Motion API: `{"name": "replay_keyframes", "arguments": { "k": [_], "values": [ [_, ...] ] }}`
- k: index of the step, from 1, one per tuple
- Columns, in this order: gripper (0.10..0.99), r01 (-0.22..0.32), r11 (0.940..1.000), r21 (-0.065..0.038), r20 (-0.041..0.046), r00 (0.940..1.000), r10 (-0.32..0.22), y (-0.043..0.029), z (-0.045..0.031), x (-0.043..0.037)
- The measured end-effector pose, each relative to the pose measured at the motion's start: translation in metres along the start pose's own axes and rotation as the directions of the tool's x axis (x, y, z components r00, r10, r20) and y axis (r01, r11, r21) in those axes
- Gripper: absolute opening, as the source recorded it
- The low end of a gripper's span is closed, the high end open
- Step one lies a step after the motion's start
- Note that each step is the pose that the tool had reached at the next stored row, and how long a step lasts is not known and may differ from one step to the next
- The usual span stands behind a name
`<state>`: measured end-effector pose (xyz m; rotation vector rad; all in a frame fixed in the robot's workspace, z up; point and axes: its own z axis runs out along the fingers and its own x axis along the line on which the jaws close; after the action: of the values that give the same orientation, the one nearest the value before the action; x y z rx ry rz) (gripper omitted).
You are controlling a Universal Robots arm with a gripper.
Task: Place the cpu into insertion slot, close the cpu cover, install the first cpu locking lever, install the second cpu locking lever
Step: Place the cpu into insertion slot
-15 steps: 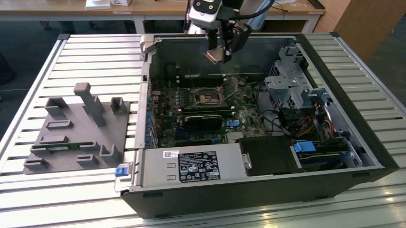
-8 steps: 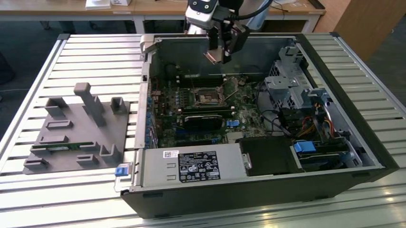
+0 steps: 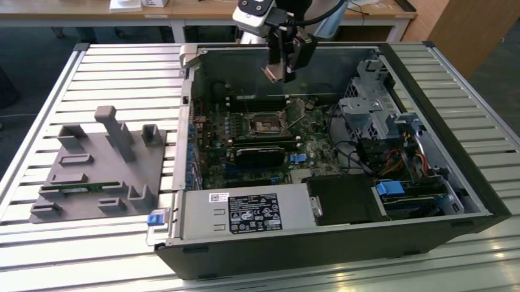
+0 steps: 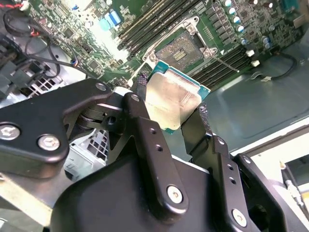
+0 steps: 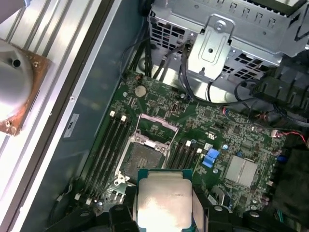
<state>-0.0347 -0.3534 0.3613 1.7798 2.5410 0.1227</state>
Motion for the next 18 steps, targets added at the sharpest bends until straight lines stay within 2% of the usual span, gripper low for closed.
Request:
{"name": "replay_keyframes", "arguments": {
  "k": [9,18],
  "values": [
    [0.541,-0.072,0.9974,-0.001,0.0062,0.9973,0.072,-0.0003,0.0009,0.0002],
    [0.541,-0.134,0.991,-0.003,0.0114,0.9909,0.134,-0.0004,0.0017,0.0003]
  ]
}}
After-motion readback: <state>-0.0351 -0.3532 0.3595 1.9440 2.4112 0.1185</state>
